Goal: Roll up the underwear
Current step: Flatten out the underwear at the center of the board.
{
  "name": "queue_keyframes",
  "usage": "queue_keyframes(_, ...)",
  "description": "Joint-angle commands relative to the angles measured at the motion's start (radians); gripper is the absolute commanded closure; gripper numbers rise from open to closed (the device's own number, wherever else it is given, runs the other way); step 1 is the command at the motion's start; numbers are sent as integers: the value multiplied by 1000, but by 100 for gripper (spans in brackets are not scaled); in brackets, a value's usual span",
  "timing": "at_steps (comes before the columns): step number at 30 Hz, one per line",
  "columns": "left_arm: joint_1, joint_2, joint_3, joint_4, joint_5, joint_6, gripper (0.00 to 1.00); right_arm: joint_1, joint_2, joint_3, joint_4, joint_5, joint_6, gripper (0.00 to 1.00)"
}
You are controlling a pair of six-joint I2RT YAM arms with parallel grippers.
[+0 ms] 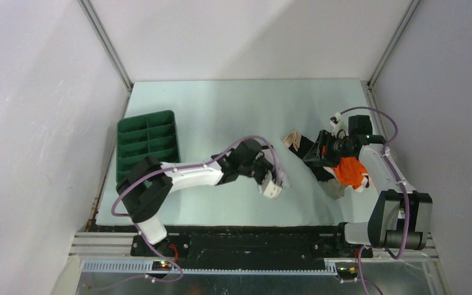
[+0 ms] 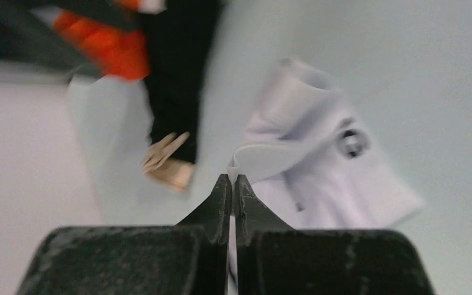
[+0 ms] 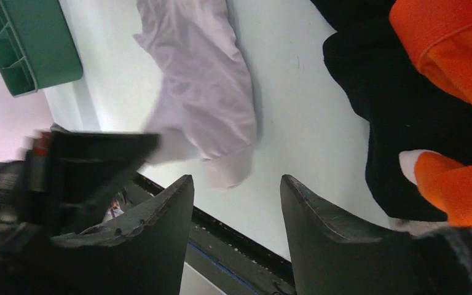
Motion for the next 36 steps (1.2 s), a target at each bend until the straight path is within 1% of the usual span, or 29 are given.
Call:
queue_keyframes(1,92,-92,181,-78,-33,-219,100,-17,9,53,-23,18,-66,42)
queue_keyframes(2,102,-113,230,-107,-43,-240,100,-18,11,64,-25,18,-82,42)
queue_keyframes(5,142,-165,316,-222,-66,-344,100,-21,15,92,-13,19,-101,42)
queue_keyframes(9,161,-204,440,-300,-134,-443,100,-23,14,133,17,4,-114,41)
queue_keyframes(12,161,-204,516,-381,-185,-478,100,-9,11,160,14,-74,-142,40)
queue_keyframes(15,161,-176,646,-443,-245,-603,100,38,-19,186,-7,-95,-225,38)
queue_keyframes(16,160,-170,674,-482,-249,-673,100,53,-29,188,-17,-96,-242,37)
queue_keyframes(17,161,-162,729,-502,-246,-705,100,55,-47,188,-21,-98,-265,37)
queue_keyframes(18,161,-160,753,-539,-241,-762,100,80,-56,189,-28,-105,-271,37)
queue_keyframes(19,161,-163,786,-552,-226,-790,100,89,-68,186,-30,-116,-279,36)
queue_keyframes(22,161,-192,815,-584,-197,-927,100,92,-80,178,-46,-133,-287,36)
queue_keyframes(24,160,-218,818,-602,-168,-978,100,92,-92,176,-66,-141,-299,36)
queue_keyframes(26,161,-242,816,-626,-126,-997,100,92,-108,172,-80,-152,-315,36)
queue_keyframes(28,160,-254,813,-655,-103,-1000,100,103,-128,169,-98,-176,-353,33)
queue_keyframes(30,160,-263,793,-658,-119,-1026,100,135,-156,160,-123,-176,-401,29)
queue_keyframes(31,161,-266,765,-645,-131,-1039,100,171,-168,152,-129,-148,-414,26)
queue_keyframes(33,167,-268,715,-621,-166,-1104,100,232,-209,118,-117,-77,-446,23)
queue_keyframes(36,206,-216,677,-596,-231,-1210,100,333,-290,37,-63,46,-437,22)
